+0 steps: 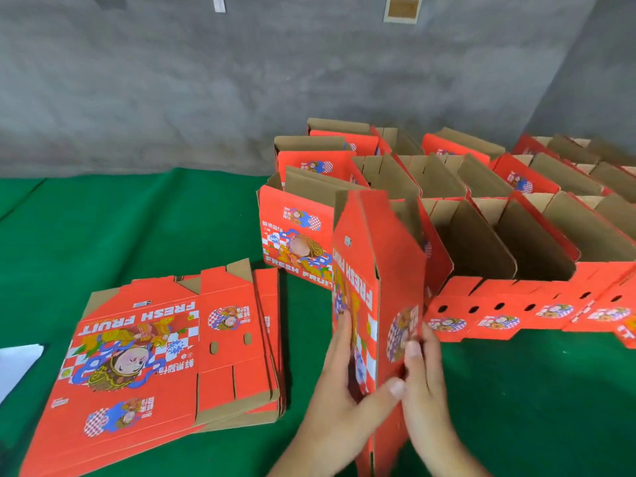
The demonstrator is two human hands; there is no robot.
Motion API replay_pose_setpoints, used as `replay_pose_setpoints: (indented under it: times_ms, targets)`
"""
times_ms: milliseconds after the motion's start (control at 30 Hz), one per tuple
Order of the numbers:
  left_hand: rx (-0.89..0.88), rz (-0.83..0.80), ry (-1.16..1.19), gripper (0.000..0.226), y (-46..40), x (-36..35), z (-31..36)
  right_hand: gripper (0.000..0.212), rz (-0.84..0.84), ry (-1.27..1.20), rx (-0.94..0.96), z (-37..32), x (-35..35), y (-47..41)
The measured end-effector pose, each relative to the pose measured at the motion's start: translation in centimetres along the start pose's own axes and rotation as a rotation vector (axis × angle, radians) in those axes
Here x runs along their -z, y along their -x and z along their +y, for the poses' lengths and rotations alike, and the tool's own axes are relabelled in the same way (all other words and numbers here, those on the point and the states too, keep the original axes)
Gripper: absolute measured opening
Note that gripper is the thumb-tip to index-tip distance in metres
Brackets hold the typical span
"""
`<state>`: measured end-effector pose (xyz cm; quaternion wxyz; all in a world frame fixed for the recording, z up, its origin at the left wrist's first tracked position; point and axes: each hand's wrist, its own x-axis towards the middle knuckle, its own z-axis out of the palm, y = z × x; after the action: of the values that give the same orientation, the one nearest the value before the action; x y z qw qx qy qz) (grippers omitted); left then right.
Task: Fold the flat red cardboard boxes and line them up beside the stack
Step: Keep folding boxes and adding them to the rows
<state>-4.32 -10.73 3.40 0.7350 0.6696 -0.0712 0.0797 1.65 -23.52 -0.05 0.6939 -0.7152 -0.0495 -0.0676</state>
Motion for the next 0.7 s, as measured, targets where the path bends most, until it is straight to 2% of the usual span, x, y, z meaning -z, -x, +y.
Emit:
replay_pose_setpoints:
  times_ms: [133,167,233,333,400,467,500,567,633,700]
  targets:
    - [0.024,0.430,-0.092,0.052,0.7,1.4,-0.2,0.066,-0.017,0.048,0.055,1.5,0.2,1.8]
    - [0.014,0.483,-0.094,0.047,0.8,2.0,-0.5,0.065,-0.041,0.080,0.068,1.8,0.3,2.2]
    - [0.020,0.538,-0.117,0.052,0.9,3.8,-1.2,0.055,-0.089,0.109,0.094,1.7,0.8,3.0]
    - [-0.015,0.546,-0.182,0.055,1.5,6.9,-2.3,0.045,-0.135,0.087,0.033,1.6,1.8,1.9]
    - [0.005,0.509,-0.097,0.050,1.9,8.5,-2.8,0.048,-0.026,0.082,-0.061,1.5,2.5,-0.8]
    - [0.061,0.504,0.035,0.056,2.1,10.2,-3.3,0.040,0.154,0.042,-0.295,0.8,3.8,-3.9]
    - [0.084,0.508,0.108,0.057,2.2,11.1,-3.4,0.038,0.192,-0.008,-0.367,0.6,4.7,-4.6]
    - [0.106,0.507,0.176,0.055,2.0,12.5,-3.5,0.050,0.135,-0.176,-0.496,0.4,6.3,-5.5]
    - [0.122,0.492,0.172,0.053,1.6,12.8,-3.2,0.066,-0.038,-0.376,-0.585,0.4,7.7,-5.6]
    - [0.155,0.455,0.130,0.050,0.8,11.7,-2.8,0.072,-0.139,-0.466,-0.620,0.3,8.0,-5.8]
